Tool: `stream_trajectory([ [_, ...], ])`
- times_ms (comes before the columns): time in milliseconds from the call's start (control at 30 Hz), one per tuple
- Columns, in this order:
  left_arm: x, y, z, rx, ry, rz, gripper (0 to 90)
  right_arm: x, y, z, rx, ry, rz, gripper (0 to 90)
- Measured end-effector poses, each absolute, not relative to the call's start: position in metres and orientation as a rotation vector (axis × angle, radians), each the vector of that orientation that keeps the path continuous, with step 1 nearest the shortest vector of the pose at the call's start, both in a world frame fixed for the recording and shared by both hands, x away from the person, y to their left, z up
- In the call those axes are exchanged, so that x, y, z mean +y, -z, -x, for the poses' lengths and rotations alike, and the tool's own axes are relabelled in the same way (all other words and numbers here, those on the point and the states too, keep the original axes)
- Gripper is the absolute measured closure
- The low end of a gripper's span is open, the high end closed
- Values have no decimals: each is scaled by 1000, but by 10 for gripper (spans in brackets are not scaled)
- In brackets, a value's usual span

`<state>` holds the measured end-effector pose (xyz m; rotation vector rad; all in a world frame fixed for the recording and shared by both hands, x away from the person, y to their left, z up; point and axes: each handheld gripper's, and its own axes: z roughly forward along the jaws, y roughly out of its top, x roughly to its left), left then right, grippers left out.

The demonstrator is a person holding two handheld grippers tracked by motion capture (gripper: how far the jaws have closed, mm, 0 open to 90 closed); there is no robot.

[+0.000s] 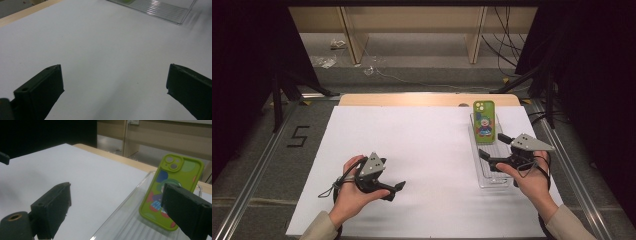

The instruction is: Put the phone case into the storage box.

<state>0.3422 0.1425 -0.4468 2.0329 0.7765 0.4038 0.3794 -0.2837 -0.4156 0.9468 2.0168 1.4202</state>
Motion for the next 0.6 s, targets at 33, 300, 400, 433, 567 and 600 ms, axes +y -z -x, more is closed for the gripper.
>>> stream_trajectory([
  [33, 143, 447, -342, 777, -404, -2032, 4, -284, 416, -379, 2018, -1423, -945, 105],
  [300, 143, 447, -342, 779, -404, -2030, 5, -289, 421, -369, 2034, -1443, -927, 113],
  [400, 143, 447, -342, 782, -404, -2028, 4, -290, 422, -366, 2036, -1453, -920, 114],
  [433, 143, 447, -342, 783, -404, -2028, 4, -291, 423, -365, 2035, -1458, -917, 114],
  [567, 144, 447, -342, 785, -403, -2026, 5, -293, 423, -361, 2035, -1464, -907, 114],
  [600, 144, 447, -342, 785, -403, -2026, 4, -293, 424, -360, 2035, -1464, -906, 114],
])
